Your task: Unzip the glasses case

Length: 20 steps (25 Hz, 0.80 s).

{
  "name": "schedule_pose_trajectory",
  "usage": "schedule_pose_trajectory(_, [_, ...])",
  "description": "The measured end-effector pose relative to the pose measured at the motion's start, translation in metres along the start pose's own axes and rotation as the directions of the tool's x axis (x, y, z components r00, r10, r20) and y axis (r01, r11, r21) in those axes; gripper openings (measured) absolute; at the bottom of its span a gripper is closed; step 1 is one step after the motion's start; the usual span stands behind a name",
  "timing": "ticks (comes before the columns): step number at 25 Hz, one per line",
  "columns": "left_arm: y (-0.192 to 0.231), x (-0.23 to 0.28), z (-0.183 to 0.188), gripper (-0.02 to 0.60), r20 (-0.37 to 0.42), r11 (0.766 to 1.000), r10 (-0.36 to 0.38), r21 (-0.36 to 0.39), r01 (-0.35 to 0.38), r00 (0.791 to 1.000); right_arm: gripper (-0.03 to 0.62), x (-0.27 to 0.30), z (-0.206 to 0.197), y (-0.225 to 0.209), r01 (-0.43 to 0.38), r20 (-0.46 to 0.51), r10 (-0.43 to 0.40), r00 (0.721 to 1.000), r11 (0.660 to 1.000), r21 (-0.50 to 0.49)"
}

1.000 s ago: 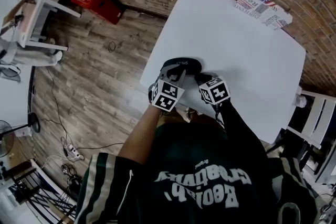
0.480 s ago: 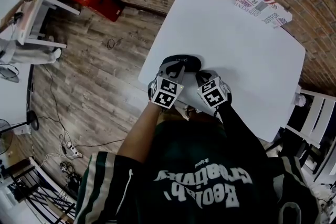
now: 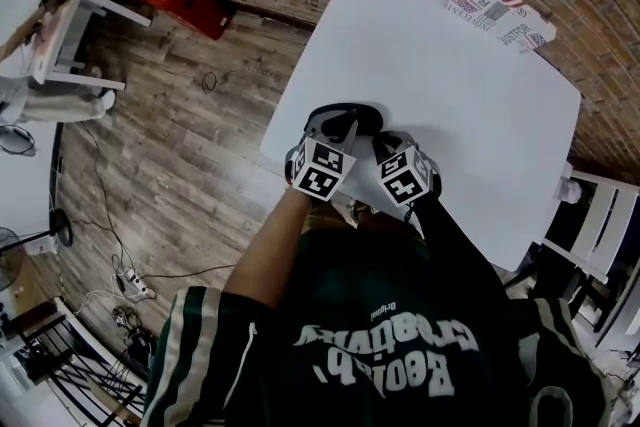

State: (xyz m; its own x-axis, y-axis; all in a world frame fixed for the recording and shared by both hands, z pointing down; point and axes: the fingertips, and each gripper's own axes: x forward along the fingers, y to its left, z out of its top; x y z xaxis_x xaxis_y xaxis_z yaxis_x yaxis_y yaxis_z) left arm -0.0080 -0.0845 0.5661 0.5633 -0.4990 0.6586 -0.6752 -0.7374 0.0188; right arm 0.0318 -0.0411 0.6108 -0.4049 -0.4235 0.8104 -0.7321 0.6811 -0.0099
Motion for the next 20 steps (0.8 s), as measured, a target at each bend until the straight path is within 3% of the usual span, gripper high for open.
schedule_pose_trajectory(2, [0.001, -0.001, -0.001, 0.011, 0.011, 1.0, 0.014, -0.019, -0.013, 1.0, 0.023, 0.001, -0.003, 0.0, 0.012, -0.019, -0.012, 1.0, 1.0, -0.024])
schedule_pose_trajectory(7, [0.002, -0.002, -0.003, 0.008, 0.026, 0.999, 0.032, -0.015, -0.031, 0.999, 0.021, 0.0, -0.005, 0.001, 0.025, -0.041, -0.026, 0.999, 0.999, -0.03])
schedule_pose_trajectory(9, [0.001, -0.001, -0.003, 0.008, 0.029, 0.999, 0.035, -0.014, -0.034, 0.999, 0.021, 0.001, -0.009, 0.005, -0.031, -0.036, 0.035, 0.999, 0.996, 0.085])
schedule_pose_trajectory(11, [0.001, -0.002, -0.003, 0.009, 0.032, 0.999, 0.04, -0.019, -0.04, 0.999, 0.023, 0.002, -0.011, 0.01, -0.147, 0.019, 0.147, 0.989, 0.948, 0.283])
schedule_pose_trajectory(13, [0.001, -0.003, -0.004, 0.008, 0.034, 0.999, 0.046, -0.021, -0.045, 0.998, 0.025, 0.001, -0.009, 0.013, -0.215, 0.075, 0.202, 0.976, 0.9, 0.38])
schedule_pose_trajectory(20, [0.001, -0.002, -0.002, 0.009, 0.039, 0.998, 0.061, -0.024, -0.06, 0.997, 0.048, 0.002, 0.0, 0.024, -0.203, 0.069, 0.191, 0.979, 0.937, 0.285])
